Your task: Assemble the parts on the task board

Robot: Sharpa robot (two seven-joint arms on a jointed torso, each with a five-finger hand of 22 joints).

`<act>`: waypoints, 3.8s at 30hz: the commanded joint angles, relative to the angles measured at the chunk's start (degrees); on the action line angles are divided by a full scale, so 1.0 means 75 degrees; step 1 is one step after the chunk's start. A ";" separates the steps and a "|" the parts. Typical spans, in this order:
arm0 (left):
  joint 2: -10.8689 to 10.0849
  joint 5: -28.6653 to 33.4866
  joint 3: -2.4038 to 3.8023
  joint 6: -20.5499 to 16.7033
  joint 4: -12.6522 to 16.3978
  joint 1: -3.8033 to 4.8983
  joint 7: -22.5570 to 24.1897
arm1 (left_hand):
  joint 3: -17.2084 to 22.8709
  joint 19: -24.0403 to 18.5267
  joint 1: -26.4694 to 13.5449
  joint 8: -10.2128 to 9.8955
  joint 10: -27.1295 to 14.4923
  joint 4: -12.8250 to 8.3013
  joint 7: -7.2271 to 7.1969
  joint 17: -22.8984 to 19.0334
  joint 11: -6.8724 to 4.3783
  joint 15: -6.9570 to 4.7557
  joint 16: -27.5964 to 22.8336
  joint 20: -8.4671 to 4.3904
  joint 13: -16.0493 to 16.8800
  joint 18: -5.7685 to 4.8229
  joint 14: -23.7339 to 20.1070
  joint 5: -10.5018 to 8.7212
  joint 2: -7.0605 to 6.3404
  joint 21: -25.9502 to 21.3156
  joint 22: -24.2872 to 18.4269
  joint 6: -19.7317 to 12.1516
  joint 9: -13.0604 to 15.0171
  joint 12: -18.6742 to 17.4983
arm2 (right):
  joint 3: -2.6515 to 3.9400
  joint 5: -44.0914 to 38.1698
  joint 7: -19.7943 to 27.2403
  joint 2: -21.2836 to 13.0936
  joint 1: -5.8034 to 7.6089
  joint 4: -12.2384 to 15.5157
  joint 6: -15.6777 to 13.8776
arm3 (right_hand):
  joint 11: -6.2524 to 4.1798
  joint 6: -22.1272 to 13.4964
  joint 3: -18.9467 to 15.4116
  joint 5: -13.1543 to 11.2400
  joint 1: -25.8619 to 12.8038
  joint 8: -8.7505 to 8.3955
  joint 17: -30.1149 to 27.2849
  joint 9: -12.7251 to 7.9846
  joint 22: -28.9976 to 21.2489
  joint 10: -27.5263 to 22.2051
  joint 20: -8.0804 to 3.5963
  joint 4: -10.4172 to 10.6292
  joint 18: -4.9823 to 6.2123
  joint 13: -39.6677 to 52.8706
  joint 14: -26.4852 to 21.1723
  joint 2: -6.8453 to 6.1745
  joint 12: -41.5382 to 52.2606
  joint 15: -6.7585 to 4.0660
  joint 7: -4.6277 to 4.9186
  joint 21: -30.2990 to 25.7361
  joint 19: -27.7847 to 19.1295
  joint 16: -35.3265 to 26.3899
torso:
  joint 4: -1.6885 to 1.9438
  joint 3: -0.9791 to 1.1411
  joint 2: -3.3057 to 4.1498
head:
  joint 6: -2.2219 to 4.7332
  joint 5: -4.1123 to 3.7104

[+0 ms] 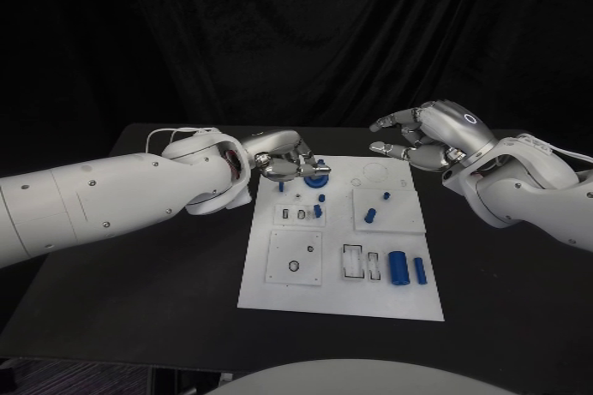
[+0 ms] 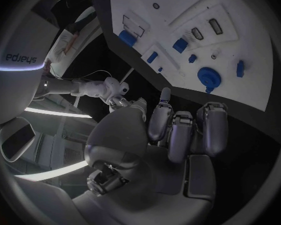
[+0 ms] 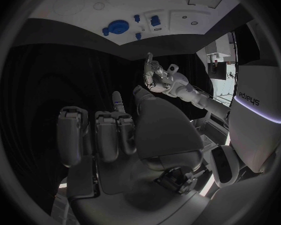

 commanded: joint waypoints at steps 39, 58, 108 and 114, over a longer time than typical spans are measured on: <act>0.1029 0.0255 0.0000 0.1993 -0.0196 0.0159 -0.4665 | -0.0899 0.0540 -0.0772 0.1901 0.0781 -0.0177 -0.0613 0.2006 -0.0619 -0.0599 0.0019 -0.0525 0.2098 -0.0233 0.0819 0.0545 0.0209 0.0071 0.0833 -0.0089 0.4443 0.1870 | 0.0004 -0.0027 -0.0493 0.0006 -0.0033 -0.0075 0.0404 | 0.0078 0.0094 0.0000 0.0191 0.0001 -0.0030 0.2012 -0.0047 0.1776 0.0804 0.0069 0.0034 -0.0119 0.2010 0.0806 0.0087 0.0020 0.0078 0.0008 -0.0001 0.0461 0.0046 | -0.0149 0.0202 0.0001 | -0.0387 0.0021; 0.1098 0.0260 -0.0001 0.1576 -0.0329 -0.0010 -0.4508 | -0.0674 0.0560 -0.0466 0.1506 0.0781 -0.0358 -0.0659 0.2006 -0.0663 -0.0648 0.0019 -0.0582 0.2098 -0.0231 0.0819 0.0933 0.0210 0.0030 0.0829 0.0103 0.4562 0.1870 | 0.0004 -0.0027 -0.0508 0.0040 -0.0034 -0.0090 0.0475 | 0.0080 0.0100 0.0000 0.0204 -0.0001 -0.0032 0.2012 -0.0051 0.1765 0.0804 0.0070 0.0034 -0.0111 0.2010 0.0806 0.0089 0.0020 0.0079 0.0010 -0.0033 0.0445 0.0046 | -0.0144 0.0193 -0.0009 | -0.0400 0.0004; 0.1275 0.0260 -0.0002 0.1589 -0.0512 -0.0426 -0.4207 | -0.0483 0.0518 -0.0347 0.1259 0.0781 -0.0402 -0.0724 0.2006 -0.0721 -0.0697 0.0019 -0.0631 0.2098 -0.0214 0.0819 0.1156 0.0180 -0.0037 0.0787 0.0420 0.4720 0.1870 | 0.0005 -0.0027 -0.0508 0.0040 -0.0034 -0.0088 0.0547 | 0.0087 0.0126 0.0001 0.0230 -0.0011 -0.0035 0.2012 -0.0065 0.1758 0.0804 0.0074 0.0035 -0.0106 0.2010 0.0806 0.0096 0.0020 0.0085 0.0015 -0.0052 0.0434 0.0046 | -0.0163 0.0195 -0.0009 | -0.0400 -0.0055; 0.1291 0.0260 -0.0002 0.1609 -0.0538 -0.0433 -0.4210 | -0.0479 0.0509 -0.0339 0.1248 0.0781 -0.0408 -0.0726 0.2006 -0.0722 -0.0698 0.0019 -0.0632 0.2098 -0.0212 0.0819 0.1154 0.0174 -0.0043 0.0778 0.0419 0.4722 0.1870 | 0.0005 -0.0027 -0.0512 0.0044 -0.0034 -0.0086 0.0558 | 0.0087 0.0126 0.0001 0.0230 -0.0011 -0.0035 0.2012 -0.0065 0.1758 0.0804 0.0074 0.0035 -0.0106 0.2010 0.0806 0.0096 0.0020 0.0085 0.0015 -0.0052 0.0434 0.0046 | -0.0158 0.0198 -0.0012 | -0.0400 -0.0058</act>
